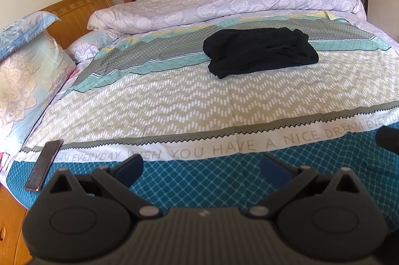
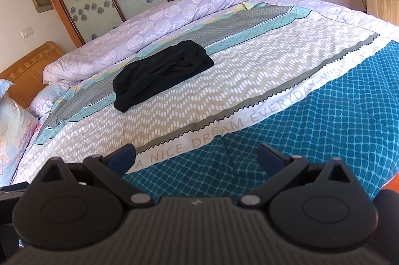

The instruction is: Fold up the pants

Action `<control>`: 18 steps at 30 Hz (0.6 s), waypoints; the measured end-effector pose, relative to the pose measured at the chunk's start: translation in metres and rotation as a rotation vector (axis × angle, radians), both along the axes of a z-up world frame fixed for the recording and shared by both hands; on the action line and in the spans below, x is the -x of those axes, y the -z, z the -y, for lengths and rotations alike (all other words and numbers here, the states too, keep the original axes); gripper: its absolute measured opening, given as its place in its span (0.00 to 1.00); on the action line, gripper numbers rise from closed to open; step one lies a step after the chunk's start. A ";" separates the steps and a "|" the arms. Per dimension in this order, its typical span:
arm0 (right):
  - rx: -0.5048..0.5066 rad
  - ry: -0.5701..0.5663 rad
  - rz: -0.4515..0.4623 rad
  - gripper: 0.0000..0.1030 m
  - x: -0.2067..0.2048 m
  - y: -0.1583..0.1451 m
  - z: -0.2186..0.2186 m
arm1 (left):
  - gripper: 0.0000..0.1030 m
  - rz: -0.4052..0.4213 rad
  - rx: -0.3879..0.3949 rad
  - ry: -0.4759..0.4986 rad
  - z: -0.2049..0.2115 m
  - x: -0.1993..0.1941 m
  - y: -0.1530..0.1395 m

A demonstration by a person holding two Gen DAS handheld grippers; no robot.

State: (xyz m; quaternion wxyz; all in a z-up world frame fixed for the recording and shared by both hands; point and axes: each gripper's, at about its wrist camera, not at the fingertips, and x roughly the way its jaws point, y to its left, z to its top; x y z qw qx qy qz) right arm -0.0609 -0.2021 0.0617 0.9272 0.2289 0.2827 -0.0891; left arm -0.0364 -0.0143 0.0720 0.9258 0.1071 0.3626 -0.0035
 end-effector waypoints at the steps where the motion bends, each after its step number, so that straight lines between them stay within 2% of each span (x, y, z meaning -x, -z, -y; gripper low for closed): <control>1: 0.000 0.001 0.001 1.00 0.000 0.000 0.000 | 1.00 0.000 -0.001 0.001 0.000 0.000 0.000; 18: -0.003 0.007 -0.001 1.00 0.001 -0.001 0.002 | 1.00 -0.006 -0.005 0.004 0.002 0.000 0.001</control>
